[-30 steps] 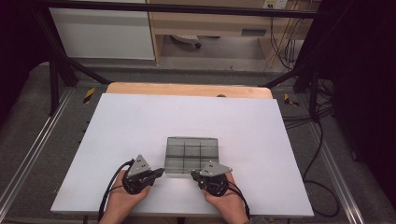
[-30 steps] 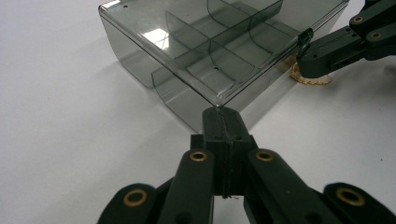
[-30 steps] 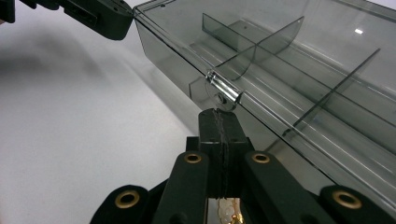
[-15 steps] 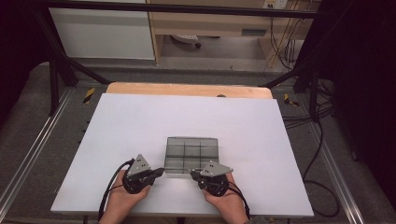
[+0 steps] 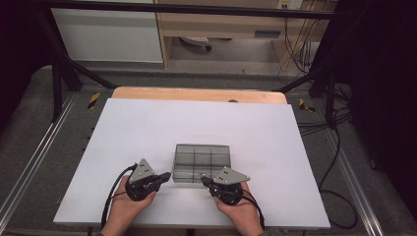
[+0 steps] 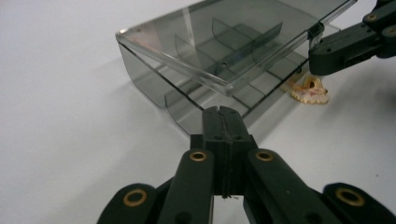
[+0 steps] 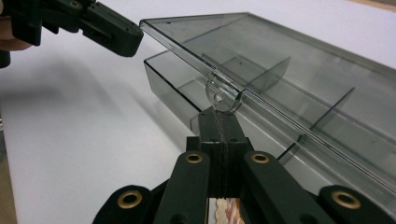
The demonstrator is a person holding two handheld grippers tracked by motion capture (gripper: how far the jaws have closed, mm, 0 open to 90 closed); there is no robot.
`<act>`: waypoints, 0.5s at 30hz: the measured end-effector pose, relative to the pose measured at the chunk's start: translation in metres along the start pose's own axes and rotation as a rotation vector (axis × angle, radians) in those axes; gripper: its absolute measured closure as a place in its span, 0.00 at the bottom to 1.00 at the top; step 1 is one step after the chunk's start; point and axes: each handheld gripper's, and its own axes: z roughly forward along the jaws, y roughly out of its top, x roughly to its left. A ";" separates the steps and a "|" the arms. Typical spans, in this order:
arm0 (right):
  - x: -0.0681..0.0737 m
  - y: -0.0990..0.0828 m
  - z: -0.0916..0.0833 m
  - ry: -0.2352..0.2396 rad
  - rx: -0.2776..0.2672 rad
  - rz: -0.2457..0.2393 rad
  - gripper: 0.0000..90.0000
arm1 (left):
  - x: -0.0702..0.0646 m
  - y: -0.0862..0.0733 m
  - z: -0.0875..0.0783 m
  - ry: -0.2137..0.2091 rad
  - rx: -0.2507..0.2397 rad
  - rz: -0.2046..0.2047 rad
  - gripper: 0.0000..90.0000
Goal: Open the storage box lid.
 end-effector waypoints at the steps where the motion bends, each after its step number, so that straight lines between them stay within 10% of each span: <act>1: 0.000 0.001 0.000 -0.001 -0.006 0.000 1.00 | 0.001 0.001 0.000 -0.004 0.000 0.002 1.00; 15: -0.008 0.020 -0.002 0.002 -0.079 0.008 1.00 | 0.006 0.026 0.015 -0.058 -0.046 -0.019 1.00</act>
